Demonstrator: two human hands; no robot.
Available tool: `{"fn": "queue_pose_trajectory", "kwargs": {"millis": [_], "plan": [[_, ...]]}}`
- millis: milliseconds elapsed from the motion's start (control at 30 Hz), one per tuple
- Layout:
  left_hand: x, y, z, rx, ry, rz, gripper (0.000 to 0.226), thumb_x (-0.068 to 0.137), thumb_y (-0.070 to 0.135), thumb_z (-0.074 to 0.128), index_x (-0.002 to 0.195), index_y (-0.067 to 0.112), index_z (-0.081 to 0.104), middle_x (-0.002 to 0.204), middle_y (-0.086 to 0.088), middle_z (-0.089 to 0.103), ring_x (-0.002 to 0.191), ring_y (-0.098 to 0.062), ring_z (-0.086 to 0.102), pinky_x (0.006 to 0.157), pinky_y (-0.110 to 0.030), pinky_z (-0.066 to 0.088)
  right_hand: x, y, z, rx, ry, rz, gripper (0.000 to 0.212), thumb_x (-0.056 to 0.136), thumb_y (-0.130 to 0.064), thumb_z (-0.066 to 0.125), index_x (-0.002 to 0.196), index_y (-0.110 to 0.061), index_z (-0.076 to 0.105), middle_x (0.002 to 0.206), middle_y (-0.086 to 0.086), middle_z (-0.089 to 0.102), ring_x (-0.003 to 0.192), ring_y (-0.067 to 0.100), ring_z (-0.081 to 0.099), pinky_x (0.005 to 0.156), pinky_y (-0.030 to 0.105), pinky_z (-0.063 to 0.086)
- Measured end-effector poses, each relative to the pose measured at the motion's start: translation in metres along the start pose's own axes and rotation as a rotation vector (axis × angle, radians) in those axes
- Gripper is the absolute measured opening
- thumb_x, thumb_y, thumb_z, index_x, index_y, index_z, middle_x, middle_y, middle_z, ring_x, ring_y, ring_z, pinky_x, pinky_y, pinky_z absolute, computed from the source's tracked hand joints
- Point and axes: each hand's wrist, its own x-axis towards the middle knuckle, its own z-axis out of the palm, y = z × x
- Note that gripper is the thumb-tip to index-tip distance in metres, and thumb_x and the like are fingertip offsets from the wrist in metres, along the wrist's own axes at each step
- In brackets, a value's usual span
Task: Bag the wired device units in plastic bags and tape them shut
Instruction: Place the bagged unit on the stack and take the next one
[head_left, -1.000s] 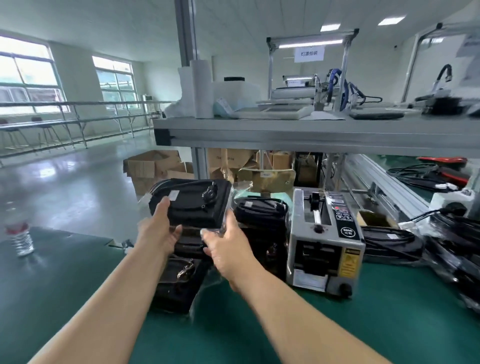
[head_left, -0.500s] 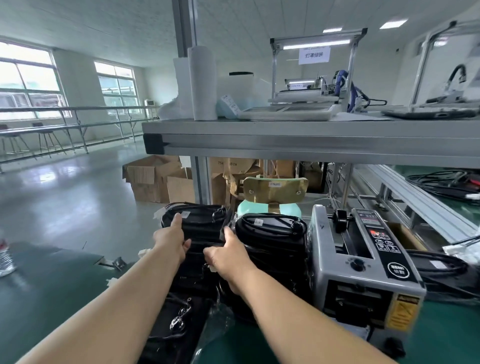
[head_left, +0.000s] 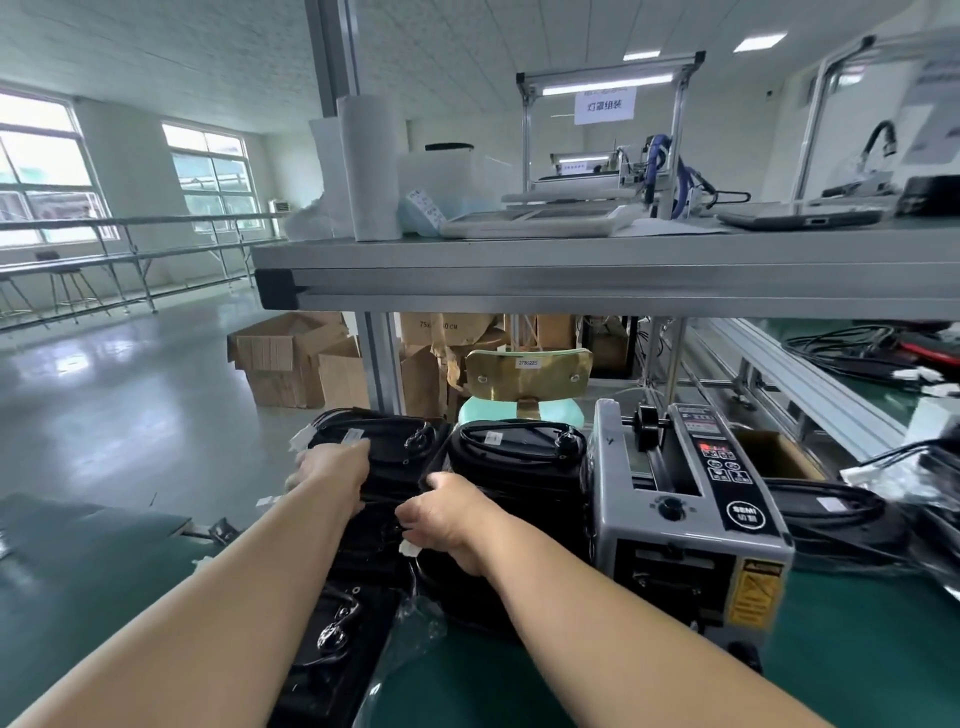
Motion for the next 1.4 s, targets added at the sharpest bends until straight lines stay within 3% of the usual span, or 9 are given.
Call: {"fn": "queue_pose_trajectory", "kwargs": {"millis": [67, 200, 367, 467, 567, 800, 933, 1233, 1400], "plan": [[-0.01, -0.004, -0.001, 0.15, 0.024, 0.055, 0.08, 0.085, 0.046, 0.073, 0.141, -0.001, 0.042, 0.137, -0.022, 0.047, 0.117, -0.038, 0.052, 0.079, -0.048, 0.06, -0.008, 0.003, -0.003, 0.034, 0.01, -0.013, 0.051, 0.079, -0.007, 0.062, 0.128, -0.005, 0.049, 0.11, 0.016, 0.067, 0.101, 0.026, 0.067, 0.098, 0.046, 0.054], [-0.019, -0.014, -0.006, 0.224, -0.023, 0.112, 0.079, 0.088, 0.047, 0.069, 0.142, -0.004, 0.042, 0.141, -0.024, 0.046, 0.122, -0.042, 0.051, 0.1, -0.053, 0.049, -0.035, 0.011, -0.011, 0.063, 0.113, -0.064, 0.048, 0.079, -0.005, 0.058, 0.126, -0.006, 0.055, 0.114, 0.017, 0.067, 0.106, 0.029, 0.068, 0.096, 0.048, 0.055], [-0.049, -0.022, -0.019, 0.208, -0.095, 0.212, 0.049, 0.09, 0.034, 0.069, 0.121, -0.004, 0.061, 0.127, -0.024, 0.058, 0.113, -0.041, 0.058, 0.099, -0.05, 0.05, -0.081, 0.028, -0.018, 0.148, 0.117, -0.137, 0.029, 0.087, -0.008, 0.06, 0.114, -0.014, 0.067, 0.078, -0.004, 0.065, 0.077, 0.013, 0.064, 0.089, 0.037, 0.058], [-0.088, -0.031, -0.025, 0.228, -0.098, 0.327, 0.035, 0.092, 0.032, 0.066, 0.105, 0.0, 0.064, 0.116, -0.019, 0.061, 0.092, -0.035, 0.06, 0.08, -0.039, 0.051, -0.116, 0.039, -0.022, 0.14, 0.095, -0.15, 0.041, 0.092, -0.014, 0.064, 0.133, -0.017, 0.059, 0.095, -0.008, 0.066, 0.076, 0.006, 0.069, 0.075, 0.017, 0.056], [-0.145, -0.042, -0.032, 0.185, -0.118, 0.529, 0.02, 0.093, 0.029, 0.064, 0.076, 0.021, 0.057, 0.096, -0.004, 0.061, 0.071, -0.018, 0.053, 0.064, -0.031, 0.042, -0.155, 0.052, -0.031, 0.14, 0.103, -0.17, 0.038, 0.093, -0.015, 0.064, 0.13, -0.016, 0.061, 0.113, -0.011, 0.064, 0.086, 0.005, 0.069, 0.087, 0.022, 0.057], [-0.328, -0.105, -0.014, -0.101, -0.444, 0.939, 0.008, 0.088, 0.032, 0.064, 0.093, 0.039, 0.065, 0.097, 0.021, 0.062, 0.09, 0.006, 0.059, 0.071, -0.005, 0.042, -0.262, 0.106, -0.087, 0.16, 0.22, -0.163, 0.018, 0.083, -0.025, 0.069, 0.1, -0.028, 0.076, 0.102, -0.006, 0.075, 0.087, 0.012, 0.072, 0.087, 0.035, 0.059], [-0.396, -0.125, 0.054, 0.071, -0.676, 1.135, 0.016, 0.094, 0.03, 0.062, 0.108, 0.038, 0.06, 0.104, 0.025, 0.054, 0.103, 0.002, 0.054, 0.087, -0.013, 0.044, -0.297, 0.148, -0.139, 0.282, 0.509, -0.157, 0.021, 0.09, -0.015, 0.06, 0.087, -0.026, 0.078, 0.063, -0.004, 0.068, 0.056, 0.005, 0.058, 0.06, 0.025, 0.051], [-0.384, -0.073, 0.204, 0.615, -0.564, 1.12, 0.049, 0.098, 0.031, 0.054, 0.143, 0.021, 0.038, 0.147, 0.0, 0.036, 0.134, -0.026, 0.037, 0.107, -0.042, 0.035, -0.25, 0.169, -0.225, 0.562, 0.893, -0.1, 0.049, 0.098, -0.006, 0.05, 0.145, -0.016, 0.045, 0.144, 0.003, 0.051, 0.124, 0.018, 0.052, 0.111, 0.041, 0.042], [-0.358, -0.056, 0.256, 0.991, -0.366, 1.145, 0.082, 0.084, 0.032, 0.074, 0.15, 0.023, 0.027, 0.156, -0.007, 0.024, 0.142, -0.029, 0.026, 0.113, -0.041, 0.028, -0.216, 0.161, -0.259, 0.627, 0.924, -0.059, 0.057, 0.098, -0.012, 0.051, 0.152, -0.02, 0.034, 0.143, 0.001, 0.048, 0.1, 0.014, 0.055, 0.083, 0.03, 0.039]]}}
